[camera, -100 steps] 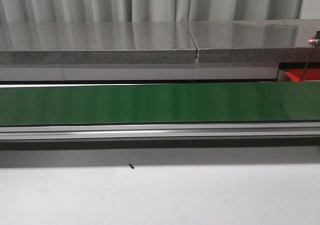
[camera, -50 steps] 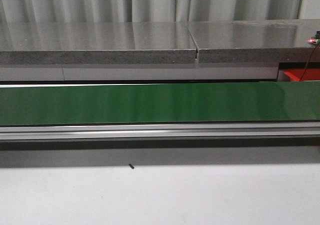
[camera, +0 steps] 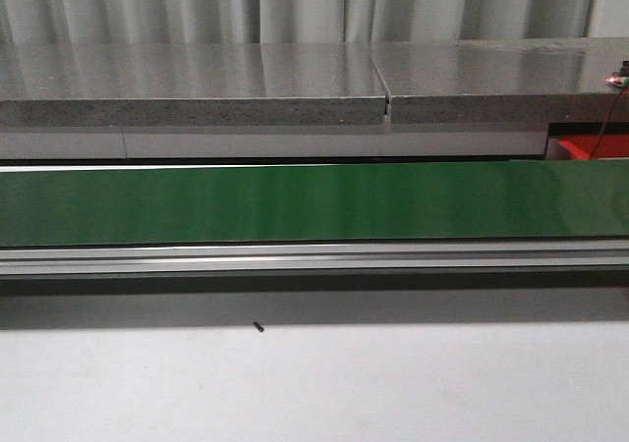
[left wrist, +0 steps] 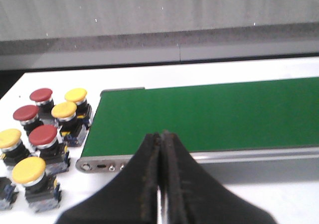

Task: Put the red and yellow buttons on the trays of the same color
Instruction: 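Move the left gripper over the cluster of red and yellow buttons, then lower the left gripper and grasp a yellow button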

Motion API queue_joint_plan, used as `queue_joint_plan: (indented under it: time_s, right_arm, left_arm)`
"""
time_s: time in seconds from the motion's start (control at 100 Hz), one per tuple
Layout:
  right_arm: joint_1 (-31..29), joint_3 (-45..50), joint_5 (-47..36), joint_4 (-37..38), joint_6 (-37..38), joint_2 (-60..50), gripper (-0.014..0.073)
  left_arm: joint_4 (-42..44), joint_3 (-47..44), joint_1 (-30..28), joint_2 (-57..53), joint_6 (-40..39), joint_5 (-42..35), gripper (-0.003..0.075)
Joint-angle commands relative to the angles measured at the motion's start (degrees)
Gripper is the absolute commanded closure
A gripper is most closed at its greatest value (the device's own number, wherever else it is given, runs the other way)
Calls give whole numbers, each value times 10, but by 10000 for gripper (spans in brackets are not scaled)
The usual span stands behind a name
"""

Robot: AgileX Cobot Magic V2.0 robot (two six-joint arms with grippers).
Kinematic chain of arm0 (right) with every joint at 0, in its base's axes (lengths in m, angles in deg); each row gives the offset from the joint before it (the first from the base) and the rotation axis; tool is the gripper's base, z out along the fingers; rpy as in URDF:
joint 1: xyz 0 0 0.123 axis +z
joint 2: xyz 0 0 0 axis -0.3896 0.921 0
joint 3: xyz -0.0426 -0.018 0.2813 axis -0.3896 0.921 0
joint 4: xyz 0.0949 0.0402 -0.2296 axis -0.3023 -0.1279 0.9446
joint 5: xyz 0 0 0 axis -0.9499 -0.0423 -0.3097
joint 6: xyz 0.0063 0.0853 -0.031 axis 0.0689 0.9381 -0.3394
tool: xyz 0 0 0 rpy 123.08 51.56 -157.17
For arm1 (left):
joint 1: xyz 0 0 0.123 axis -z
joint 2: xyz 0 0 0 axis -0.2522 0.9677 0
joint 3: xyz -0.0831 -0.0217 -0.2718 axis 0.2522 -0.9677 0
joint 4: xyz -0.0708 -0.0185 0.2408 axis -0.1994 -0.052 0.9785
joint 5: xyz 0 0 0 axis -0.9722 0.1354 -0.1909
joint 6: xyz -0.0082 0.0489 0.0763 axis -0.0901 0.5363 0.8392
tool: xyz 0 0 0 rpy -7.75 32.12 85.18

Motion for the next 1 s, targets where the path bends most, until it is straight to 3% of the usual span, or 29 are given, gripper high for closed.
queue_joint_plan:
  time_s: [0.0,0.15,0.32,0.4,0.47,0.58,0.65,0.72,0.99]
  right_arm:
    - [0,-9,-46,-1,-4,-9,659]
    - [0,-9,-46,-1,-4,-9,659]
    - [0,-9,-46,-1,-4,-9,659]
    - [0,-9,-46,-1,-4,-9,659]
    - [0,-9,-46,-1,-4,-9,659]
    - [0,-9,-46,-1,-4,-9,659]
    - [0,-9,-46,-1,-4,-9,659]
    - [0,-9,-46,-1,-4,-9,659]
    - [0,-9,-46,-1,-4,-9,659]
  left_arm:
    - [21,67,-2,68,0,36,741]
    - [38,127,-2,163,0,90,741]
    - [40,184,-2,245,-40,68,721]
    - [40,202,-2,280,-60,46,642]
    - [40,213,-2,306,-80,30,522]
    - [46,224,-2,346,-102,13,265]
    - [62,235,-2,373,-137,13,153]
    - [78,248,-9,404,-171,18,106]
    - [69,310,-129,517,-207,52,113]
